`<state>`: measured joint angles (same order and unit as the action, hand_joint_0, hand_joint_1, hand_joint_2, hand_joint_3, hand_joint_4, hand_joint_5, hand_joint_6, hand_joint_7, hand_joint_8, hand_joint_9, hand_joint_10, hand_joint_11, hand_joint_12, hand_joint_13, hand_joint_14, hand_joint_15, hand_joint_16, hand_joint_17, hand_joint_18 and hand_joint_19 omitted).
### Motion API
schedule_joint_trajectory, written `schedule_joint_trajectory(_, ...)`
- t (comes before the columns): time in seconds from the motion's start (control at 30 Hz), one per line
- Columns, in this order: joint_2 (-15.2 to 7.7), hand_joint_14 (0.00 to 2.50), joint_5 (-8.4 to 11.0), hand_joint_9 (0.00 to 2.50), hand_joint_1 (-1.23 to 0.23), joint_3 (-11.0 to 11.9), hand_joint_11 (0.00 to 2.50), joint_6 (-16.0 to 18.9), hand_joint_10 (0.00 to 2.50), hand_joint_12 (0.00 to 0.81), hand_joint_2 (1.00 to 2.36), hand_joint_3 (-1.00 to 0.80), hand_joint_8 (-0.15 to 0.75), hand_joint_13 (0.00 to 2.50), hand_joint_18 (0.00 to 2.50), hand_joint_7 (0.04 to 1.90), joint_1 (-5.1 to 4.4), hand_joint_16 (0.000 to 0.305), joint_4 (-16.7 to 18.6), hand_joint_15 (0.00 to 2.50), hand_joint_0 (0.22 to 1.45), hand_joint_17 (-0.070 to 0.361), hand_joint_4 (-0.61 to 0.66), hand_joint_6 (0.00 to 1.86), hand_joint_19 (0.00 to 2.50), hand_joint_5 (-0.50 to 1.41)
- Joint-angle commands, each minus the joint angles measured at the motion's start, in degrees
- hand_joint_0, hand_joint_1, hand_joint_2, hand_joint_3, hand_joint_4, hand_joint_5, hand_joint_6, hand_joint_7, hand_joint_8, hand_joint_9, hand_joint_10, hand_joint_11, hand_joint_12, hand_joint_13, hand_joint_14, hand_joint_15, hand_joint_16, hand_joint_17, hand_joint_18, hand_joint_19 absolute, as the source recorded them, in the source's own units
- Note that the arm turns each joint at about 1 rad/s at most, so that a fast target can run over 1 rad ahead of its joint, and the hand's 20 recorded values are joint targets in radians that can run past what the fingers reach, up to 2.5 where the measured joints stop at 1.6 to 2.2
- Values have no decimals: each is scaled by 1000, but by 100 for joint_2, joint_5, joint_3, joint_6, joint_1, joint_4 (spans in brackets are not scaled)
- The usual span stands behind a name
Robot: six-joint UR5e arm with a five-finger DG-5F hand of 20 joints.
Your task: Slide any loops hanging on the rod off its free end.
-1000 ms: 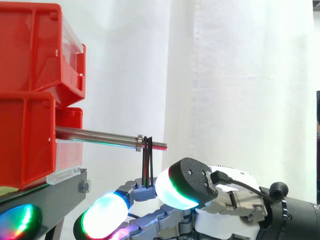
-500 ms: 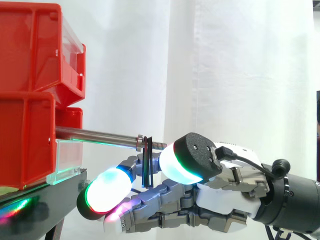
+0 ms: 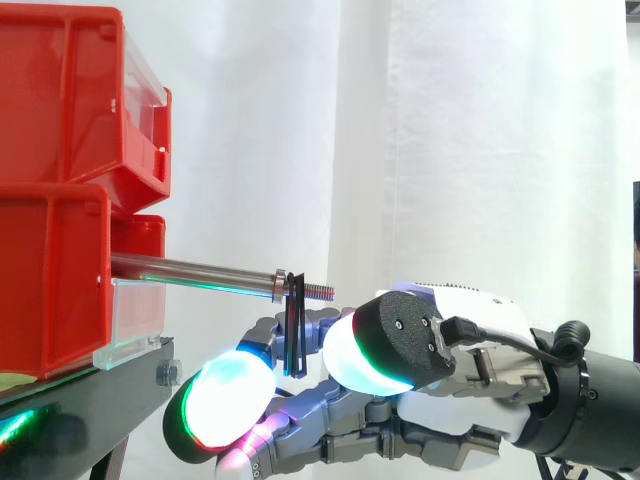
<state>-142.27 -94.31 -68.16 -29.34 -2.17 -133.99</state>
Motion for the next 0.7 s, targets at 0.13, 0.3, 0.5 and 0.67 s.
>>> schedule_joint_trajectory(0.13, -2, 0, -78, 786, -660, -4, 102, -10, 4, 331, 1000, -500, 270, 312, 321, 1091, -12, 46, 128, 0, 597, 102, 256, 504, 151, -85)
schedule_joint_trajectory(0.3, -2, 0, -166, 782, -670, -4, 118, -2, 4, 331, 1000, -488, 271, 314, 327, 1148, -30, 45, 295, 0, 602, 102, 228, 503, 153, -85)
schedule_joint_trajectory(0.5, -2, 0, -175, 761, -680, -127, 127, 16, 4, 329, 1008, -402, 267, 304, 324, 1189, -30, 45, 453, 0, 620, 102, 214, 503, 158, -86)
schedule_joint_trajectory(0.67, -2, 0, -175, 757, -677, -180, 132, 16, 5, 329, 1006, -408, 267, 300, 318, 1263, -38, 45, 690, 0, 617, 102, 211, 502, 166, -78)
